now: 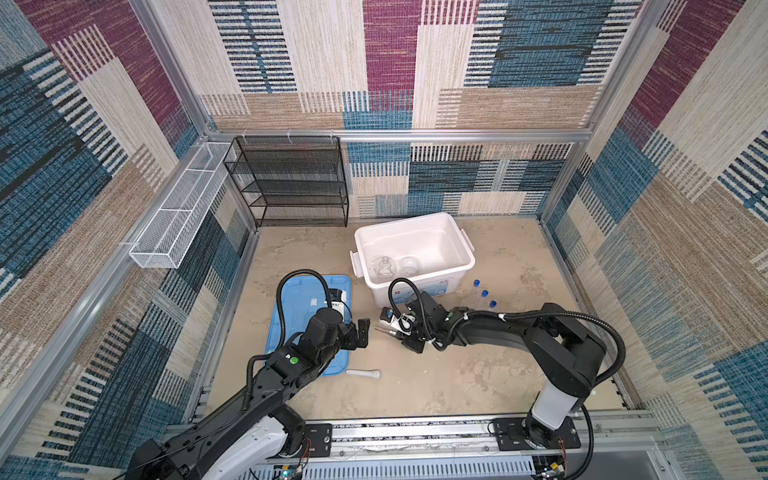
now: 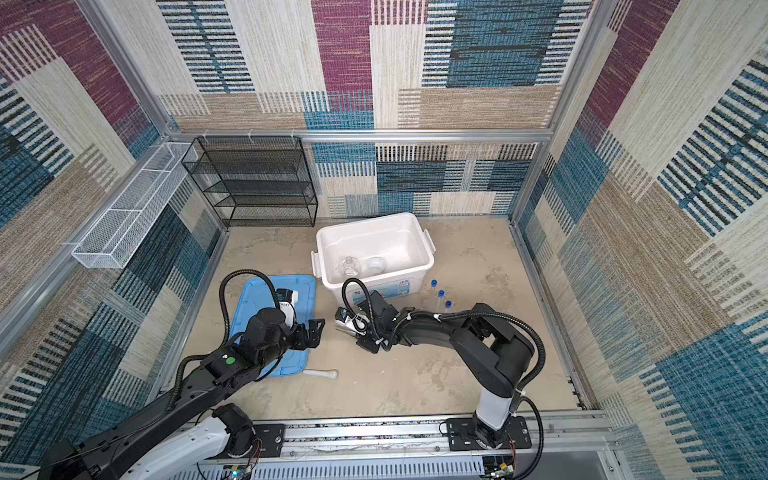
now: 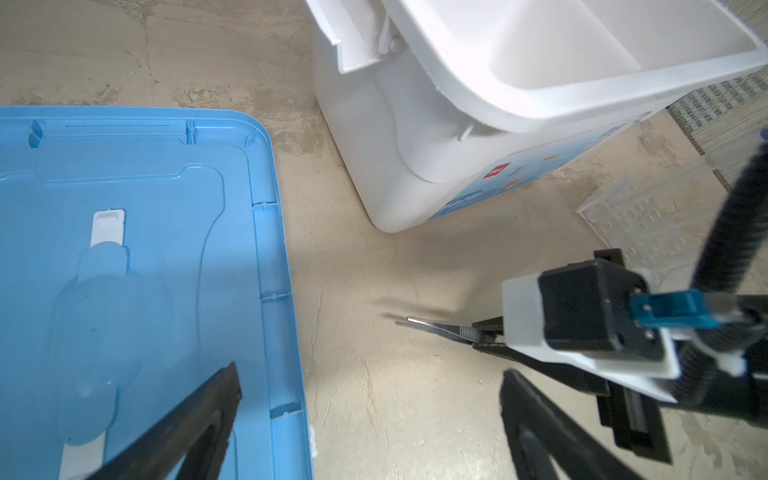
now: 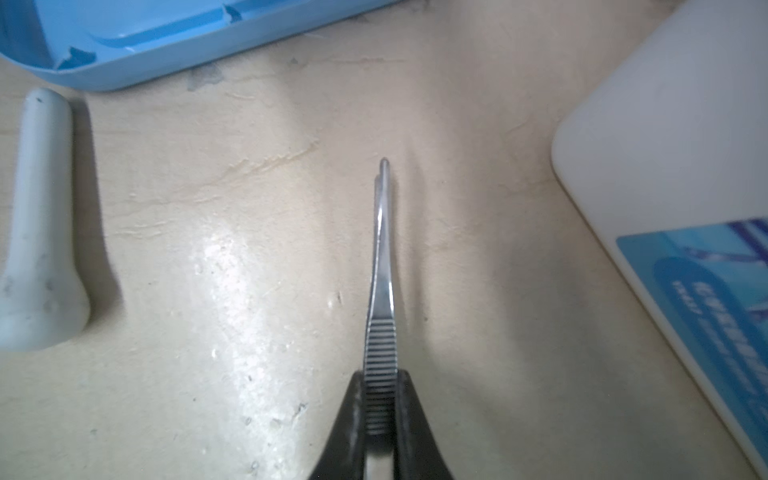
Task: Organize the chemistry lab equipment
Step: 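Close the right gripper on the steel tweezers, then lift the tweezers with the right gripper and carry them over the bin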
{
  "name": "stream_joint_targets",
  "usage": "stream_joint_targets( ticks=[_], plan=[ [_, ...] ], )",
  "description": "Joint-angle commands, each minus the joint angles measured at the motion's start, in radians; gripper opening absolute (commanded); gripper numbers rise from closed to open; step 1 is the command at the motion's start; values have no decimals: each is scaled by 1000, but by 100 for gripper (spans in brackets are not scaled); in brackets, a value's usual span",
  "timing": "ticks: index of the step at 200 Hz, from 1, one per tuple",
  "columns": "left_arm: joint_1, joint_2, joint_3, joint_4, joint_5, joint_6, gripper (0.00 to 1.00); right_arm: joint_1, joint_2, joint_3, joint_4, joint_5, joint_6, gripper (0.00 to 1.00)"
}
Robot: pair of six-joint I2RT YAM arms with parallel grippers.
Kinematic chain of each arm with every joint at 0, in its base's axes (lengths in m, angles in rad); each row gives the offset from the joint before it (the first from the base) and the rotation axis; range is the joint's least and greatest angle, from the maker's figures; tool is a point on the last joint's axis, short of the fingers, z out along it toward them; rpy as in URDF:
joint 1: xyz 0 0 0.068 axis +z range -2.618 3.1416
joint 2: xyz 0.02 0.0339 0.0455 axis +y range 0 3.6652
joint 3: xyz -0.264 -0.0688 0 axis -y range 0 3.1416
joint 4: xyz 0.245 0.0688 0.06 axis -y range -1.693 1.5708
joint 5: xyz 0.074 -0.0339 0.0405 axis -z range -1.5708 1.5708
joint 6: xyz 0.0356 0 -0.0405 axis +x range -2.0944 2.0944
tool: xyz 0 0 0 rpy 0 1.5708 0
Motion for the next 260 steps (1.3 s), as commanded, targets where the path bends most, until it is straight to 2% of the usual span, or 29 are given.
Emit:
stream_joint_targets(
  ticks=[1, 95, 162, 214, 260],
  plan=[
    [0, -4, -1, -14, 2, -22, 99, 1, -34, -7, 33, -27, 19, 11],
    [0, -3, -2, -56, 9, -25, 99, -37, -185, -13, 79, -74, 40, 10],
    [-1, 18, -4, -52, 35, -29, 100, -150, -283, 33, 113, -160, 95, 14],
    [-8, 82, 14, -99, 34, -42, 100, -255, -303, 139, 127, -125, 142, 16],
    [-16, 93, 14, -100, 39, -46, 100, -363, -224, 275, 89, -56, 187, 18]
  ],
)
